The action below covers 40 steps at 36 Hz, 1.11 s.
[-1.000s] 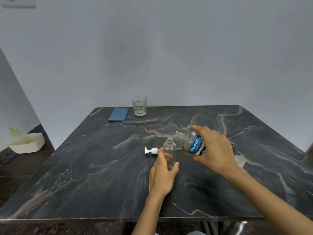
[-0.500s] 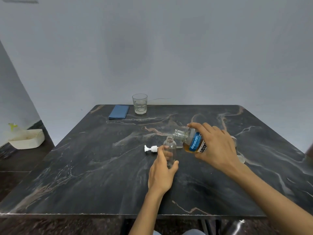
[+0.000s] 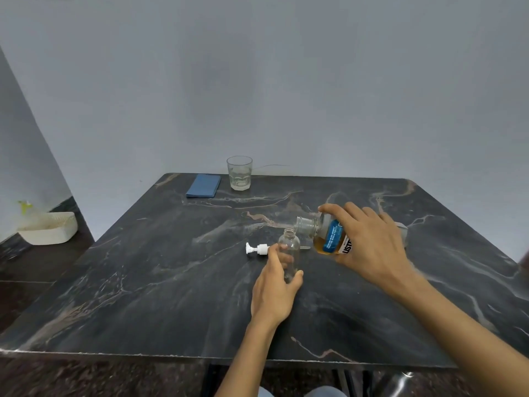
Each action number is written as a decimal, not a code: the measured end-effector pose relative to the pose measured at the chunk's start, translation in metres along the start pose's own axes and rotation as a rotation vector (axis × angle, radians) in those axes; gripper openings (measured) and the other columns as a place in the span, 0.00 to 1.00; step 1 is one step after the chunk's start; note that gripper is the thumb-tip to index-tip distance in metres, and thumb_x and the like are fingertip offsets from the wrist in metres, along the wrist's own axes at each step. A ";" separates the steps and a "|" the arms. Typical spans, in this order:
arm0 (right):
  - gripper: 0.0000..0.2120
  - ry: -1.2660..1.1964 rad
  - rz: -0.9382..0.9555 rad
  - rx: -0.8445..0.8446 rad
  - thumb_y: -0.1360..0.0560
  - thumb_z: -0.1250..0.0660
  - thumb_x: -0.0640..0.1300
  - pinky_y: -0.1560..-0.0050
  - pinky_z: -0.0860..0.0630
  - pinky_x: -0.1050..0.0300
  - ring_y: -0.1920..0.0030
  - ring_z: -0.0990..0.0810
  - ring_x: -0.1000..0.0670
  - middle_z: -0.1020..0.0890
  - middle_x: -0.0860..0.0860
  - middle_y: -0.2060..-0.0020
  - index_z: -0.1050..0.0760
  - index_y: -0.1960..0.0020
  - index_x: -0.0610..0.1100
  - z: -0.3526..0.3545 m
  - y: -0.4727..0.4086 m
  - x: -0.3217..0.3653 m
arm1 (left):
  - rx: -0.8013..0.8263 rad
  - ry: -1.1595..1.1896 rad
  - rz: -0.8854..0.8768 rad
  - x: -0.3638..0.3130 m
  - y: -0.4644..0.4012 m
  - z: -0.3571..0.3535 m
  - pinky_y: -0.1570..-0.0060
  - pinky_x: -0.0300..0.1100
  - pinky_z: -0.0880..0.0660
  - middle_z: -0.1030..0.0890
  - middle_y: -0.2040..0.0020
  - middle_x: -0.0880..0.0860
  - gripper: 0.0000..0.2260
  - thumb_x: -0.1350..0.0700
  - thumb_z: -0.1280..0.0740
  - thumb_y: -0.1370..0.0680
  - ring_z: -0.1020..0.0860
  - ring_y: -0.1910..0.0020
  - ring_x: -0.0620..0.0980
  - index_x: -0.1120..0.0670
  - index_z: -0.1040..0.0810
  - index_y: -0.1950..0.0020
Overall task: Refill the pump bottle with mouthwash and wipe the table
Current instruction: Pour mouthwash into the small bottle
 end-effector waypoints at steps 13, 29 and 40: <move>0.38 0.000 0.006 0.015 0.35 0.27 0.62 0.45 0.32 0.54 0.46 0.27 0.51 0.26 0.55 0.42 0.42 0.30 0.60 0.001 0.000 0.000 | 0.008 -0.002 0.002 0.000 0.001 0.000 0.49 0.38 0.29 0.28 0.46 0.38 0.23 0.49 0.33 0.25 0.27 0.48 0.38 0.41 0.43 0.37; 0.39 0.012 0.014 0.026 0.35 0.27 0.61 0.42 0.31 0.52 0.44 0.27 0.51 0.27 0.55 0.41 0.44 0.30 0.61 0.003 -0.002 0.001 | 0.013 0.002 0.006 -0.001 0.001 0.000 0.49 0.38 0.28 0.29 0.46 0.38 0.24 0.49 0.33 0.24 0.27 0.47 0.39 0.43 0.43 0.35; 0.40 0.038 0.025 0.029 0.35 0.25 0.59 0.43 0.31 0.52 0.45 0.27 0.51 0.26 0.55 0.42 0.43 0.30 0.60 0.006 -0.003 0.001 | 0.004 0.014 0.000 -0.002 0.002 0.001 0.48 0.39 0.28 0.28 0.46 0.38 0.24 0.50 0.33 0.25 0.27 0.46 0.38 0.43 0.43 0.34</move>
Point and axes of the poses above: each hand's wrist, its own y-axis away from the middle knuckle, its own z-axis out of the back of the hand, x = y × z, the point moved 3 cm from there along -y, towards the middle knuckle
